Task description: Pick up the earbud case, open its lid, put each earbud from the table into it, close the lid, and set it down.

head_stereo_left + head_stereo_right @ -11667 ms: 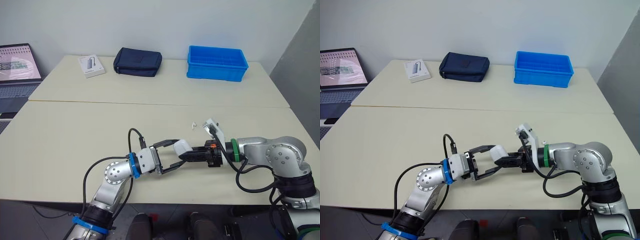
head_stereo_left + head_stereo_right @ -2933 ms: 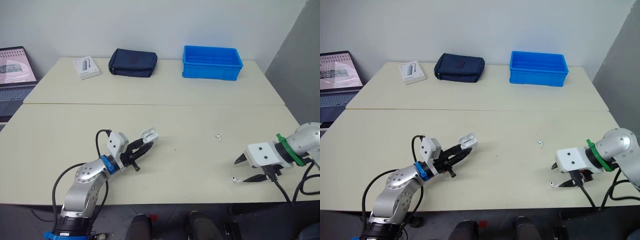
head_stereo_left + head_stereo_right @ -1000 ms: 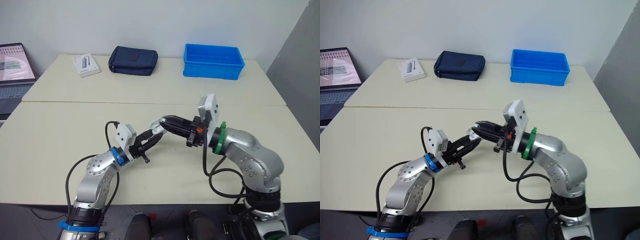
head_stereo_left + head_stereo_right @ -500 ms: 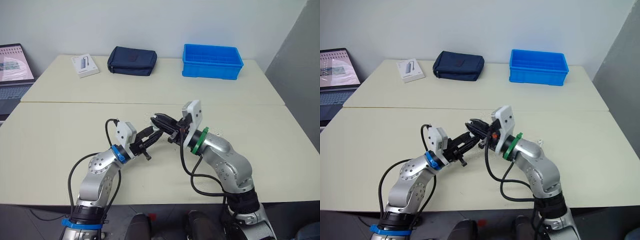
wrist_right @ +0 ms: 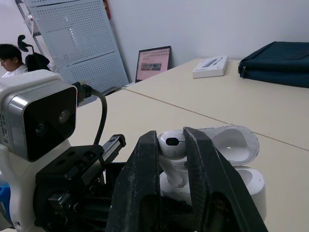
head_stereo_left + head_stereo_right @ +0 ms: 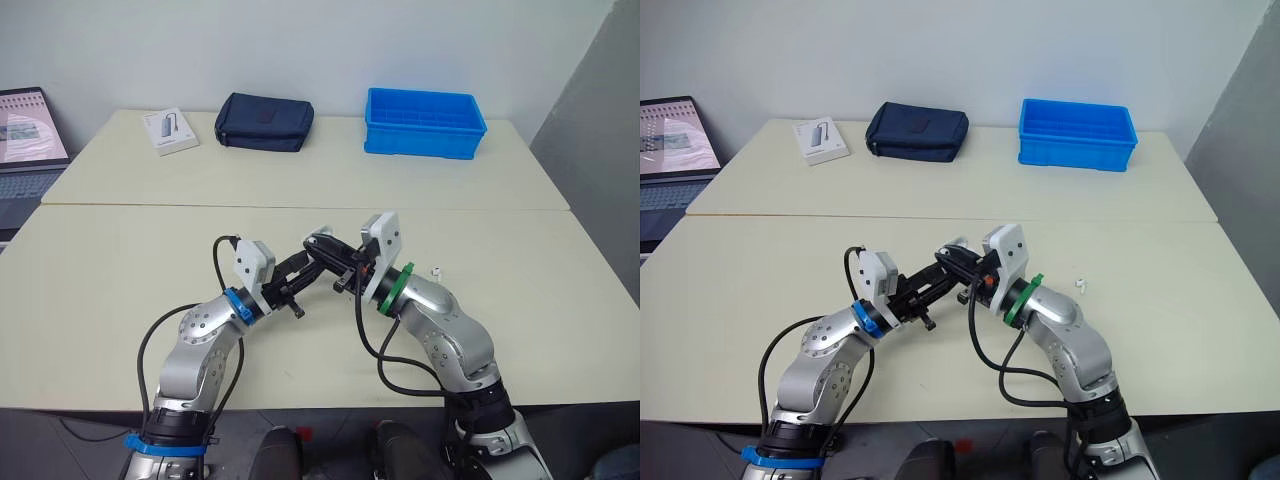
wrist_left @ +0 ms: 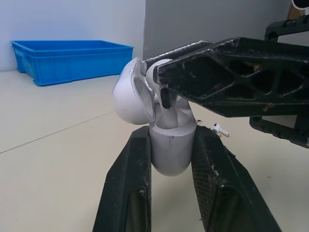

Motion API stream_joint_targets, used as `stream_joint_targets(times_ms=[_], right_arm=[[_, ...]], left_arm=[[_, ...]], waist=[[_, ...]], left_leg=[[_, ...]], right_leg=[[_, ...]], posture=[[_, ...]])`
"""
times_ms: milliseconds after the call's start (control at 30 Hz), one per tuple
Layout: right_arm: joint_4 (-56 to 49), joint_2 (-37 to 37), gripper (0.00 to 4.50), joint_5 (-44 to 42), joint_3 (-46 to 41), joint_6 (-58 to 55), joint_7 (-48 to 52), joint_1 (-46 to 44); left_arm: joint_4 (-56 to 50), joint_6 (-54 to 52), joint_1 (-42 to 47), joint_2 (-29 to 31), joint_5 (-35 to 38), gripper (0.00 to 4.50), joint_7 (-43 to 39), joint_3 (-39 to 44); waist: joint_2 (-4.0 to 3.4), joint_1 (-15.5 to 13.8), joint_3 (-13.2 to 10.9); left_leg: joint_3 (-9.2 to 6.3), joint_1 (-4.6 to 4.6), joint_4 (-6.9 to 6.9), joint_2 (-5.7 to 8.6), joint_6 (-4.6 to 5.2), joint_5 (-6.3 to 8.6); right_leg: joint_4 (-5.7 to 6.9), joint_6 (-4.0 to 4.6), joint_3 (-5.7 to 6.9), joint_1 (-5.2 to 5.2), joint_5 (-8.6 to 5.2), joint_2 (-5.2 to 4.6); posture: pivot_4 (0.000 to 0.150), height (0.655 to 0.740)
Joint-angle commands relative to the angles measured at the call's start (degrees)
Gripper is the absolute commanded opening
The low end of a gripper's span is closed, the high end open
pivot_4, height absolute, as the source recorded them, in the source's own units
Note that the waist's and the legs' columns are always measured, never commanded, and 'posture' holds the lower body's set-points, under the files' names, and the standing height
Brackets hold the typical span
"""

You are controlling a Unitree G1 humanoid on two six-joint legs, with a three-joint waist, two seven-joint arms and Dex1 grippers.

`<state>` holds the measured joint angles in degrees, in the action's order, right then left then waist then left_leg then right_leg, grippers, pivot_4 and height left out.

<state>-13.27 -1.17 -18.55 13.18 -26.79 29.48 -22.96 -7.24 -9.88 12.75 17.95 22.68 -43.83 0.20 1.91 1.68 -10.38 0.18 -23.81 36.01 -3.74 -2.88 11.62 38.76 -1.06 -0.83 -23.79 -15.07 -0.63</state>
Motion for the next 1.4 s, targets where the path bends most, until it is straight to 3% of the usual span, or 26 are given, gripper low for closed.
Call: stream_joint_targets(times_ms=[33,467,500,667,800,933,1133,1267,1367,1400], right_arm=[[-0.1,1.0,0.37,0.3,1.3,1.8,-0.5,0.5],[1.4,2.4,0.37,1.4,2.6,3.7,-1.7,2.7],[1.2,2.2,1.08,1.5,2.4,3.9,-1.7,2.7],[-2.1,-0.2,2.8,1.4,1.0,3.7,-1.5,2.0],[-8.4,-3.7,2.84,-1.3,-1.1,0.2,-0.7,1.9],[-15.4,-9.8,2.84,-5.5,-4.9,-4.9,0.8,2.2],[-23.0,-25.7,2.84,-14.0,-18.2,-13.3,5.6,5.4],[-22.5,-37.6,2.84,-11.6,-25.1,-14.4,9.3,14.1],[-21.8,-42.7,2.84,-12.0,-30.5,-15.5,10.3,20.3],[-21.6,-43.9,3.02,-11.5,-31.6,-15.2,10.7,22.2]], left_arm=[[-3.9,-0.2,1.6,-0.5,1.6,0.76,0.9,0.2],[-5.3,-1.9,2.2,-0.9,2.0,0.76,2.0,0.4],[-5.1,-1.8,2.3,-0.8,2.0,0.76,2.0,0.5],[-4.9,-1.7,1.9,-0.6,1.8,0.76,1.7,0.5],[-4.6,-1.5,1.6,-0.5,1.7,0.76,1.5,0.4],[-3.9,-0.9,1.4,-0.3,1.7,0.76,1.2,0.3],[-2.4,0.6,1.1,0.4,0.9,0.76,0.3,0.1],[-1.3,2.7,0.6,1.0,-0.3,0.76,-0.8,-0.2],[-0.6,3.8,0.4,1.3,-0.8,0.76,-1.3,-0.3],[-0.3,4.1,0.4,1.3,-0.9,0.76,-1.5,-0.3]], waist=[[0.0,0.0,0.0],[0.0,0.0,0.0],[0.0,0.0,0.0],[0.0,0.0,0.0],[0.0,-0.1,0.0],[0.0,-0.1,0.0],[0.01,-0.3,0.0],[0.0,-0.5,0.0],[0.0,-0.5,0.0],[0.0,-0.4,0.0]], left_leg=[[0.0,0.0,0.0,0.0,0.0,0.0],[0.0,0.0,0.0,0.0,0.0,0.0],[0.0,0.0,0.0,0.0,0.0,0.0],[0.0,-0.01,0.0,0.0,0.0,0.0],[0.02,-0.03,0.02,0.03,0.0,0.0],[-0.01,-0.03,-0.01,0.01,0.0,0.0],[0.02,-0.04,0.0,0.05,0.0,0.0],[0.05,-0.06,-0.02,0.07,0.0,0.0],[0.08,-0.07,-0.05,0.08,0.01,0.01],[0.1,-0.05,-0.05,0.08,0.02,0.01]], right_leg=[[0.0,0.0,0.0,0.0,0.0,0.0],[0.01,0.0,-0.01,-0.01,0.0,0.0],[0.01,0.0,-0.01,-0.01,0.0,0.0],[0.0,0.0,-0.01,-0.02,0.0,0.0],[-0.01,0.0,-0.02,0.0,0.0,-0.03],[-0.01,0.0,0.01,-0.02,0.0,-0.02],[-0.08,0.0,0.0,0.02,-0.01,-0.06],[-0.18,0.0,-0.01,0.04,-0.01,-0.08],[-0.25,0.01,-0.02,0.03,-0.02,-0.1],[-0.23,0.0,-0.05,0.03,-0.02,-0.09]], posture=[[0.15,0.74],[0.15,0.74],[0.15,0.74],[0.15,0.74],[0.15,0.74],[0.15,0.74],[0.15,0.74],[0.15,0.74],[0.15,0.74],[0.15,0.74]])
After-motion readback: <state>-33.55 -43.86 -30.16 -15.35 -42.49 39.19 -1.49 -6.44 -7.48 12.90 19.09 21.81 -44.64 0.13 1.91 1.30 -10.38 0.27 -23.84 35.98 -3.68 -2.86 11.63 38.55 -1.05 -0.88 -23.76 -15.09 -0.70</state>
